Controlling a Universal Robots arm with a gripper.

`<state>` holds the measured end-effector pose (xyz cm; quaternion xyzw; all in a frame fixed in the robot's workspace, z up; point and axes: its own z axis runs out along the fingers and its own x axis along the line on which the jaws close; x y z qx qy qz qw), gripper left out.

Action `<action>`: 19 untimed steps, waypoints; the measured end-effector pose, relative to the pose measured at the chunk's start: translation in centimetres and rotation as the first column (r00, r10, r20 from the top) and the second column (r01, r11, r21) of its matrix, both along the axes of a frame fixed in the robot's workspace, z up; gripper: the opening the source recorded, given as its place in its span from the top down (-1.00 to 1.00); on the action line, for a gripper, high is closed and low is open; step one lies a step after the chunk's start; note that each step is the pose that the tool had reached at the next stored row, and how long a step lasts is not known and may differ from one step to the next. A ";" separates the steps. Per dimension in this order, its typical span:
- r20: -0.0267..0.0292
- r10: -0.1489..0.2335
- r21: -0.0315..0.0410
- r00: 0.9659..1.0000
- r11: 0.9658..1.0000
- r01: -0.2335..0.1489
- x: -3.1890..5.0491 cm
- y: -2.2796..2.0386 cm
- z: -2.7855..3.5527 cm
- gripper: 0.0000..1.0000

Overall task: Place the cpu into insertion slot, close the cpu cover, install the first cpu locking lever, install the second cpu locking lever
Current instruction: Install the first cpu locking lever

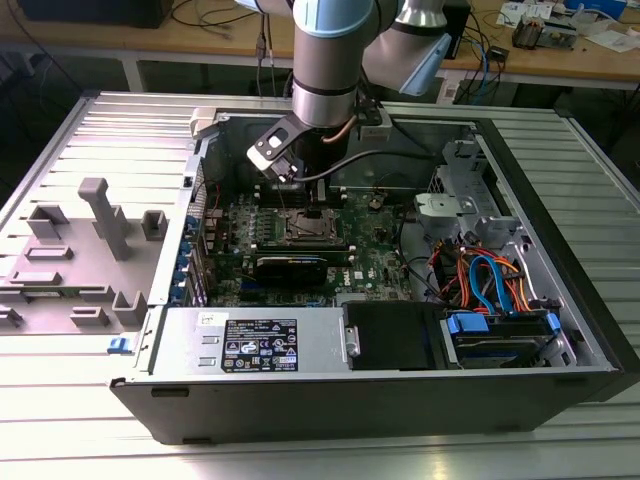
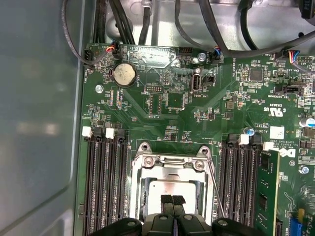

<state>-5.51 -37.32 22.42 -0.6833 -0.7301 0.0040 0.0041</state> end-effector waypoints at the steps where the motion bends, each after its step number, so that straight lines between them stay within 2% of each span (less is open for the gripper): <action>1: 0.000 0.000 0.000 1.000 1.000 0.000 0.00 0.00 0.06 0.79; 11: 0.000 0.000 0.000 1.000 1.000 0.000 0.00 0.00 0.50 0.79; 19: 0.000 0.000 0.000 1.000 1.000 0.000 0.00 0.00 0.54 0.79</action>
